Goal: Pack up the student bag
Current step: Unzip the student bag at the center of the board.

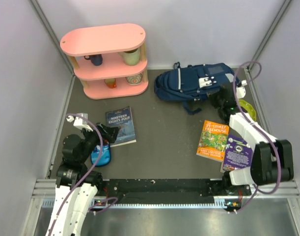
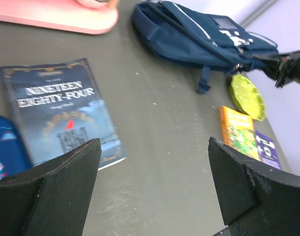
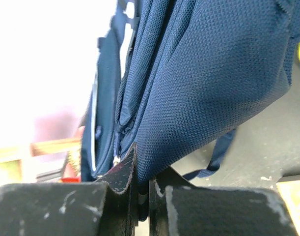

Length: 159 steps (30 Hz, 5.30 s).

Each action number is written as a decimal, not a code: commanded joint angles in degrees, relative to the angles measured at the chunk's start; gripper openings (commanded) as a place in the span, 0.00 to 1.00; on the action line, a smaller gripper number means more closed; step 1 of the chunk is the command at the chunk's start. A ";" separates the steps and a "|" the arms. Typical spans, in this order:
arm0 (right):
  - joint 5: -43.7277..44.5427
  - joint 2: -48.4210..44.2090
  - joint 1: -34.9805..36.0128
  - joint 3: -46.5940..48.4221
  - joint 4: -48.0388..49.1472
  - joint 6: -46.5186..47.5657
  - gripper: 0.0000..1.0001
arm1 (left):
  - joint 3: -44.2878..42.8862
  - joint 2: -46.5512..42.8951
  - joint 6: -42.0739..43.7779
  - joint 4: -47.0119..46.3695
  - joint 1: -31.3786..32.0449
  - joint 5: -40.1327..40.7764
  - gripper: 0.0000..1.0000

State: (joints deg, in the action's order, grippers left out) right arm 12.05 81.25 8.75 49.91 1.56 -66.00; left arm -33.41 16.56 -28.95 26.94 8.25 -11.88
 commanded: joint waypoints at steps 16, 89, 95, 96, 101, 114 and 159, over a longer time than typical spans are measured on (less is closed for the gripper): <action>-2.74 -29.13 5.13 -7.64 -10.18 -1.95 0.00 | -3.32 30.24 -1.73 -30.44 50.62 32.07 0.94; -4.85 -32.21 10.50 -0.69 -17.38 8.07 0.00 | -15.47 69.67 2.05 -56.93 60.83 49.15 0.00; -14.51 -27.12 4.80 0.45 -14.39 22.04 0.00 | -6.50 56.85 0.21 -42.69 60.83 45.57 0.00; -16.52 -26.50 3.65 0.36 -14.31 23.36 0.00 | -4.93 54.83 0.56 -38.49 60.83 43.28 0.00; -18.82 -25.71 -0.40 -0.86 -13.96 29.08 0.00 | -0.09 43.66 1.97 -34.24 62.41 30.19 0.00; -36.65 -0.08 -6.56 14.50 -15.10 33.49 0.07 | -8.16 53.38 4.87 -33.61 71.99 17.86 0.00; -42.73 -36.44 4.08 -27.85 -16.51 9.48 0.40 | -17.22 67.20 2.05 -42.14 71.82 26.38 0.00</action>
State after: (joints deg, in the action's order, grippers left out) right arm -32.18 41.50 12.25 21.28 -19.99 -56.71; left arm -46.87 84.53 -28.53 -7.75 79.92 17.21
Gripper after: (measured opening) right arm 0.492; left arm 0.035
